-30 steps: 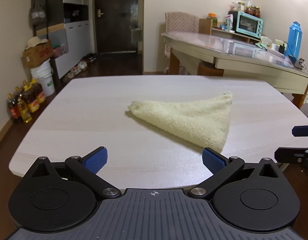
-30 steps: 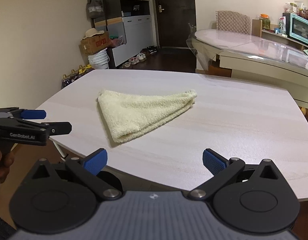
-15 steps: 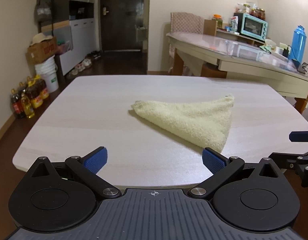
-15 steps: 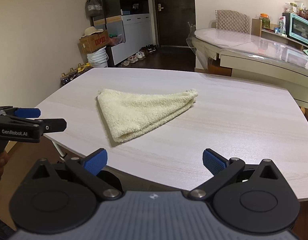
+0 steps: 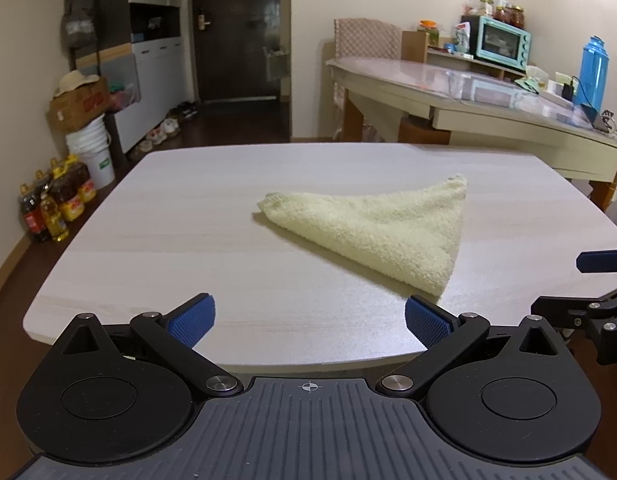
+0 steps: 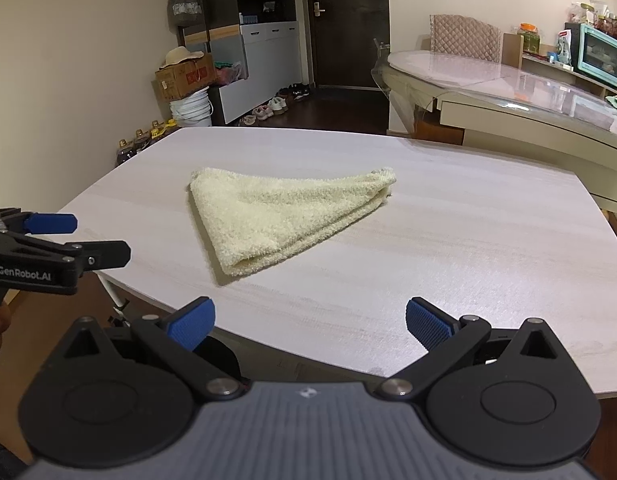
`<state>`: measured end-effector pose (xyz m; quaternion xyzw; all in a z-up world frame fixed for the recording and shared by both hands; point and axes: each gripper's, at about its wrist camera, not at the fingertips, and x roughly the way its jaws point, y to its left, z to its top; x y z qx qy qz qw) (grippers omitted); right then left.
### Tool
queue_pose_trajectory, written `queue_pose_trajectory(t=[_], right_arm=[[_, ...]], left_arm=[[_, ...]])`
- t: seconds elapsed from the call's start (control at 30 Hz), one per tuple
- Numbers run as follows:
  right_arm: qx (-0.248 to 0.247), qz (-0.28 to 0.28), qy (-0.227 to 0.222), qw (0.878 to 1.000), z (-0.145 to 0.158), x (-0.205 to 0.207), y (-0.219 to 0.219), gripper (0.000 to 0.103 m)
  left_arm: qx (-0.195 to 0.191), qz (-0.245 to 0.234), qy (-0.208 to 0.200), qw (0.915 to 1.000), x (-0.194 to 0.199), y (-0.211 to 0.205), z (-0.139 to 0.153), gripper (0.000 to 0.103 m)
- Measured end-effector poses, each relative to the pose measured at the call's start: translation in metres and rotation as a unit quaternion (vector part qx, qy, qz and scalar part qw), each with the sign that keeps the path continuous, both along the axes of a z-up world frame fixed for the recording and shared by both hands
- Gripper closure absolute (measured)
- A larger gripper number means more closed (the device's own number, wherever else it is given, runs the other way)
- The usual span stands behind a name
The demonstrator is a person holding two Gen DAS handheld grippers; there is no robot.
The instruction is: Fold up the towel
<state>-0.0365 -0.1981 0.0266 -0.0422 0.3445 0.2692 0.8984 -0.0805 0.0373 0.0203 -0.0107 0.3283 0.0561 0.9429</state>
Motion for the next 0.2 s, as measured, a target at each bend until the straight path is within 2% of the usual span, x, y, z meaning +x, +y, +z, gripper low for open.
queue_pose_trajectory(t=[0.2], right_arm=[[0.001,-0.001,0.0,1.0,-0.0004,-0.001,-0.0006,0.0]], left_arm=[[0.001,-0.012,-0.011,0.9999,-0.0026,-0.0027,0.0017,0.0]])
